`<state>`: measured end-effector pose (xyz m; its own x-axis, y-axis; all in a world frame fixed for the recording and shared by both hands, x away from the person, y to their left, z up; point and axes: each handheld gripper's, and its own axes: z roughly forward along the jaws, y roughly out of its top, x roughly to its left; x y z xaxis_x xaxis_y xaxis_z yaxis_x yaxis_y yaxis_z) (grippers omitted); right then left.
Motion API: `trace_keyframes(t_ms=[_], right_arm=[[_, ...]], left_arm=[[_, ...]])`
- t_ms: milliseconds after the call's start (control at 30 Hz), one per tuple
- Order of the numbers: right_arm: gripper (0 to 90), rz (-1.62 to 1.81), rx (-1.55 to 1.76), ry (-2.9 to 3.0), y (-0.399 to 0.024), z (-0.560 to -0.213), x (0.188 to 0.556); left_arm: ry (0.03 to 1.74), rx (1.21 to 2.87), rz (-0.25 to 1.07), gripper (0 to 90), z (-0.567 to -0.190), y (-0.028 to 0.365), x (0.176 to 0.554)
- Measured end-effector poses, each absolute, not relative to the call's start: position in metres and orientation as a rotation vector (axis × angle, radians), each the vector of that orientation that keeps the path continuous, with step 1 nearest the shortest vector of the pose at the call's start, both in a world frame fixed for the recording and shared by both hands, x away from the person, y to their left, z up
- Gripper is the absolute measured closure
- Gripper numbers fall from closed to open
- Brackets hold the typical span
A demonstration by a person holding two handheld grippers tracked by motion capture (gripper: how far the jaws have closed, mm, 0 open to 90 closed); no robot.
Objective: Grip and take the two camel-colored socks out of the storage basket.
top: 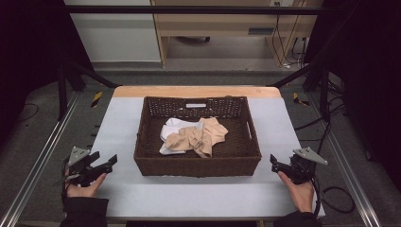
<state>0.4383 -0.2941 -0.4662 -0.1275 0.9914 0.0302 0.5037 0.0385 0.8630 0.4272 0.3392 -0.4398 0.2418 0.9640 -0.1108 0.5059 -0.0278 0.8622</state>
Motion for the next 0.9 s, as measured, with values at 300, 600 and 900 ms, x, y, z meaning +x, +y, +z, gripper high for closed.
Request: trace_keyframes(t_ms=[300,600,900], right_arm=[[4.6,0.979,1.528,1.696,-0.294,-0.467,0.436],[5.0,0.936,1.498,1.734,-0.289,-0.468,0.438],[5.0,0.93,1.496,1.736,-0.288,-0.467,0.437]], left_arm=[[1.354,1.614,0.682,32.8,-0.42,0.334,0.423],[1.286,1.613,0.654,37.3,-0.396,0.318,0.426],[1.214,1.621,0.674,38.9,-0.367,0.294,0.436]])
